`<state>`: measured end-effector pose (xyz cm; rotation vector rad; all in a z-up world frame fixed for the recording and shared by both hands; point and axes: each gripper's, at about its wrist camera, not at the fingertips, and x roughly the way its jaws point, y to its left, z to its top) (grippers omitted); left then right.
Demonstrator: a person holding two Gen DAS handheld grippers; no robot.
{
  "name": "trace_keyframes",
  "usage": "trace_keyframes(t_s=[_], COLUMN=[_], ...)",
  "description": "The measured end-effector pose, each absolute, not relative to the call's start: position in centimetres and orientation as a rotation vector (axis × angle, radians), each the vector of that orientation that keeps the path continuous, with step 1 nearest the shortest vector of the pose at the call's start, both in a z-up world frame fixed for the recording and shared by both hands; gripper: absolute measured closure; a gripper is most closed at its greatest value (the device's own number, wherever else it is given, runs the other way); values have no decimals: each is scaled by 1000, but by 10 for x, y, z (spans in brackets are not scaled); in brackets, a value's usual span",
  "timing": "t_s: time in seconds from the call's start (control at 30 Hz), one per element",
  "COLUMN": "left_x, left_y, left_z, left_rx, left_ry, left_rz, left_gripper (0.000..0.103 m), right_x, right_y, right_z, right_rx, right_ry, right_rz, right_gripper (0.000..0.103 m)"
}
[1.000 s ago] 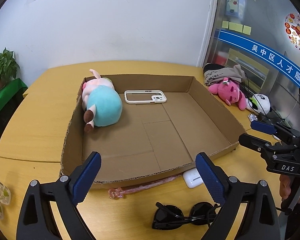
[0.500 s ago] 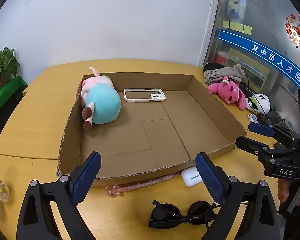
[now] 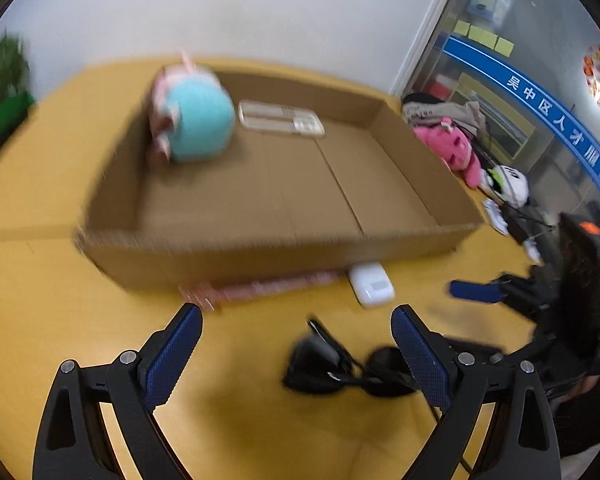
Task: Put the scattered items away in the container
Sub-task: 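Close the right gripper on the black sunglasses while the left gripper closes beside them, then lift the sunglasses with the right gripper and carry them over the box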
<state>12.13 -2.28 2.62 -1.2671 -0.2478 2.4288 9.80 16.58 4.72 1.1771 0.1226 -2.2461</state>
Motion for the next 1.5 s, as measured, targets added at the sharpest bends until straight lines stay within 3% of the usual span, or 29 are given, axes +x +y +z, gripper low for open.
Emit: trace_keyframes(t_s=[0.23,0.37,0.5,0.73,0.77,0.8,0.9,1.2,1.5], left_x=[122,117,114,113,112,112,111,111,106], left_y=[-12,-10,-9,-15,-16,-17,-17,-13,-8], left_z=[-11,-28,-33,-35,-36,-36,-35,-34,27], left_rx=[-1411,-1472,-1482,-1500,-1504,-1510,-1493,-1499,-1355], left_ry=[-329,-384,-420,-452,-451,-455,-506,-465,-391], left_rz=[2287,2219,2191,2206,2207,2204,2144,2150,2214], left_gripper=[6,18,24,42,54,59,69,69,69], right_x=[104,112,121,124,126,128,133,129,137], right_y=[133,122,115,112,112,109,99,98,108], right_z=[9,-4,-2,-1,-1,2,9,5,47], right_rx=[1243,1278,1256,1237,1225,1197,1154,1188,1032], right_ry=[191,251,302,282,276,263,275,225,151], right_rz=[-2072,-2062,-2071,-2099,-2094,-2080,-2062,-2055,-2136], right_gripper=[27,29,55,58,60,75,96,96,96])
